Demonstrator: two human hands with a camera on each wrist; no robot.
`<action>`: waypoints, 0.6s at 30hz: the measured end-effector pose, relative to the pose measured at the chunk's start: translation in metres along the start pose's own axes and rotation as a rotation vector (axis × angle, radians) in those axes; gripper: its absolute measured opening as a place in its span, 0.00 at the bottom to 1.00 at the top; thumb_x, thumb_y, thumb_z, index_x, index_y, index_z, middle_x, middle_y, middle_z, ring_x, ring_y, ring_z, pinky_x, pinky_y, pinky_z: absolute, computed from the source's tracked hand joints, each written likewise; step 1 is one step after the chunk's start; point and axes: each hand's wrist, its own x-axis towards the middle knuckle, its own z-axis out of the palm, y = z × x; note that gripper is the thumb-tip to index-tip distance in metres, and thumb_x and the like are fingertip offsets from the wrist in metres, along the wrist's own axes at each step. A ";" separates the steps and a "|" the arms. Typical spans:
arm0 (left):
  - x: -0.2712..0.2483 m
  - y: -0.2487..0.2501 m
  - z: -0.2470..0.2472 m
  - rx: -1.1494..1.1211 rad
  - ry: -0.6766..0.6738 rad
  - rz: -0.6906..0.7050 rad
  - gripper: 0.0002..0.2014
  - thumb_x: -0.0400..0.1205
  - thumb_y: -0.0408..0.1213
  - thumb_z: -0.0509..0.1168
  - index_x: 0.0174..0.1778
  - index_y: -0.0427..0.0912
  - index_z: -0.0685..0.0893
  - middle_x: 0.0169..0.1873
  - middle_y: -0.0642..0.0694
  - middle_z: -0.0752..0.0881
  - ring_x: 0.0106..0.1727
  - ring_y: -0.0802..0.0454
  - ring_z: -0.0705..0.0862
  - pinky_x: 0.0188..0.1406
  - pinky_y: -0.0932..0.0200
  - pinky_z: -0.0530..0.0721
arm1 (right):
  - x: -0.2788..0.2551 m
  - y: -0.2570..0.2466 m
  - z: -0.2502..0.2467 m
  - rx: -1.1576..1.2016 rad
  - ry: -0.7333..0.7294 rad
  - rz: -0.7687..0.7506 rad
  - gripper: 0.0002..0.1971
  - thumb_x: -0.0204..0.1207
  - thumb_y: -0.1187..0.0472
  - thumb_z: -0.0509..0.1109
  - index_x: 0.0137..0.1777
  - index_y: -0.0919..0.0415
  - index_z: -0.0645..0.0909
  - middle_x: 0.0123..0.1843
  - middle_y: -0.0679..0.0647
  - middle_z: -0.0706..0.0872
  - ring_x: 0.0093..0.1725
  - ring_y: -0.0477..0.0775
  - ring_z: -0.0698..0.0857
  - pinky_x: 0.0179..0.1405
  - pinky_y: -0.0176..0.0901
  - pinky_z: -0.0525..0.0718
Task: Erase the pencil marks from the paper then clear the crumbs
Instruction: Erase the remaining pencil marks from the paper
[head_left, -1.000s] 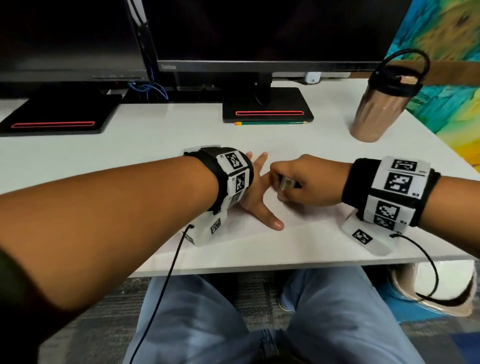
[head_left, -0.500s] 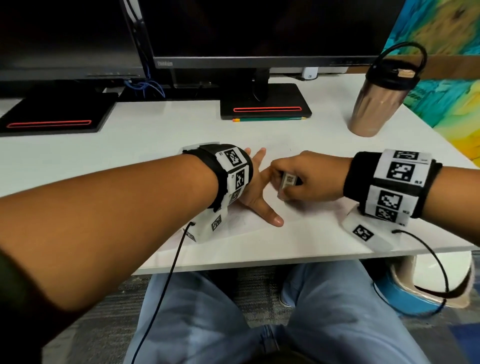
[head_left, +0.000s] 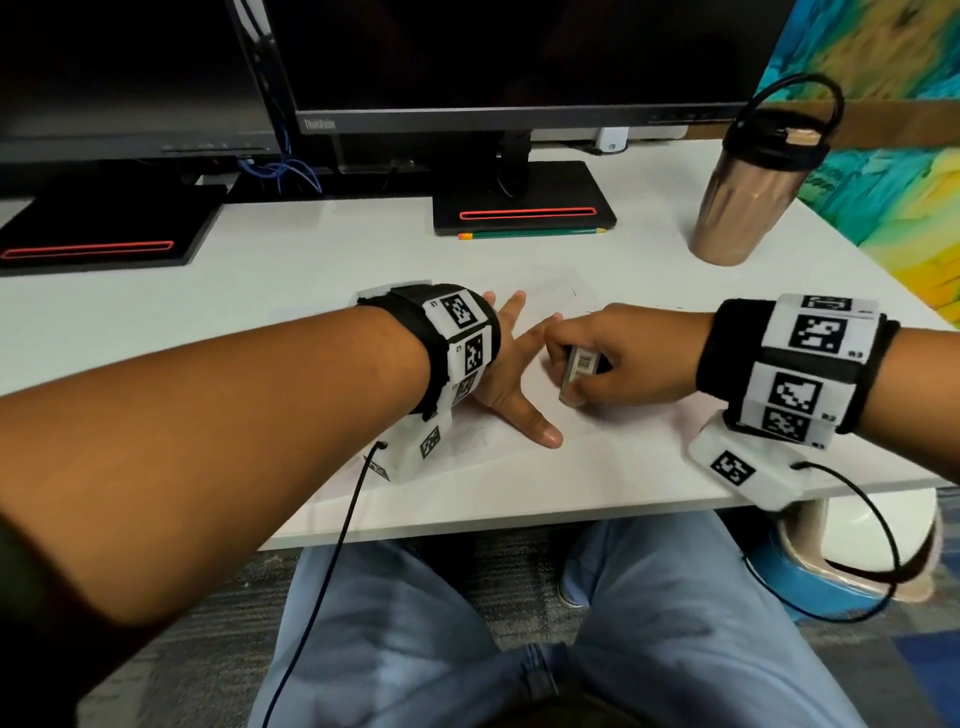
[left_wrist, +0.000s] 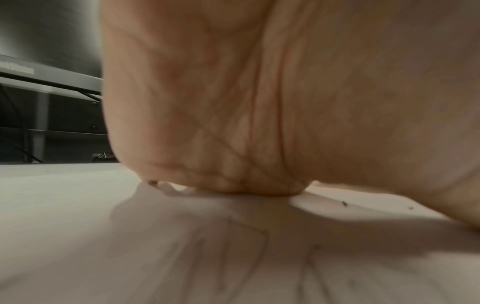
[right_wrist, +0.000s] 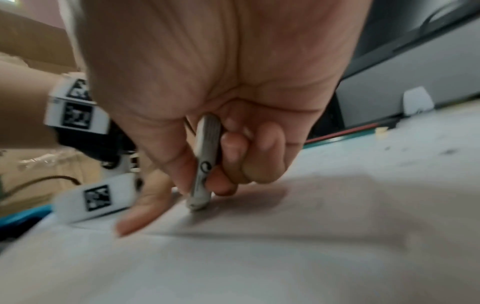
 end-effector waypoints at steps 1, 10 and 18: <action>0.001 0.000 0.000 0.000 0.002 0.001 0.67 0.60 0.84 0.60 0.80 0.59 0.22 0.84 0.39 0.26 0.85 0.30 0.34 0.80 0.26 0.48 | -0.001 0.000 0.001 -0.006 0.014 0.001 0.14 0.76 0.58 0.73 0.37 0.43 0.70 0.37 0.37 0.82 0.34 0.31 0.80 0.35 0.32 0.74; 0.002 -0.001 0.001 -0.022 0.004 0.005 0.68 0.60 0.84 0.61 0.81 0.60 0.22 0.84 0.40 0.27 0.85 0.30 0.34 0.80 0.25 0.47 | -0.010 -0.001 0.005 -0.010 0.029 -0.008 0.14 0.76 0.57 0.73 0.37 0.43 0.70 0.35 0.36 0.82 0.35 0.29 0.80 0.33 0.28 0.73; -0.001 -0.016 0.005 -0.067 -0.037 0.026 0.70 0.58 0.83 0.65 0.80 0.63 0.23 0.84 0.44 0.25 0.85 0.33 0.31 0.79 0.25 0.44 | -0.008 0.014 -0.037 -0.125 0.130 0.013 0.04 0.74 0.56 0.75 0.44 0.45 0.82 0.36 0.33 0.85 0.36 0.32 0.80 0.36 0.29 0.74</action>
